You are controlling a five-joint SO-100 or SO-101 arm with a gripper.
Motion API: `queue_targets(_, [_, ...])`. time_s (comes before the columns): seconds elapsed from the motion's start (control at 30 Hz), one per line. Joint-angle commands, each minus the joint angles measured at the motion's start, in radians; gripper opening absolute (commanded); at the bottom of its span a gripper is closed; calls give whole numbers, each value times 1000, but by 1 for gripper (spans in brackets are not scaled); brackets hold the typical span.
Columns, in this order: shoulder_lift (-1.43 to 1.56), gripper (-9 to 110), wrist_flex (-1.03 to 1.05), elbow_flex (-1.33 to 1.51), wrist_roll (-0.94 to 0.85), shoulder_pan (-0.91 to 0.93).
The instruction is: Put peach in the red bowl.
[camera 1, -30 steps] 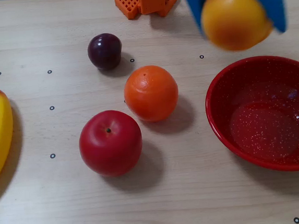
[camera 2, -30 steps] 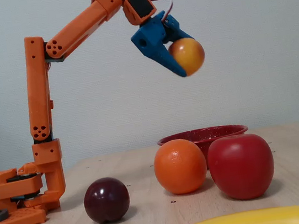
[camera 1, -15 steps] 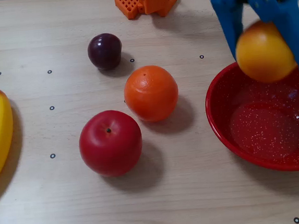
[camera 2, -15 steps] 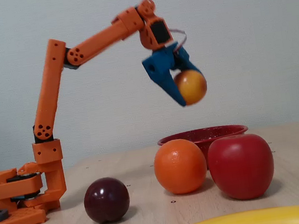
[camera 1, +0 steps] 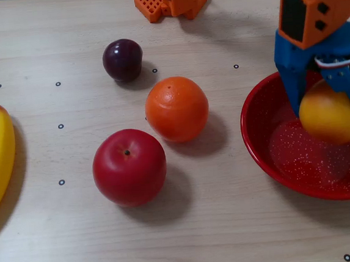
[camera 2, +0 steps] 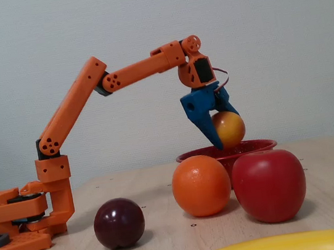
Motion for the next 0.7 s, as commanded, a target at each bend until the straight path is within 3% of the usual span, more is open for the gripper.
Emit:
queue_targets(0.0, [46,0,-14,-130,-12,-8])
queue_targets(0.67, [-57,0,97,-126,-43,21])
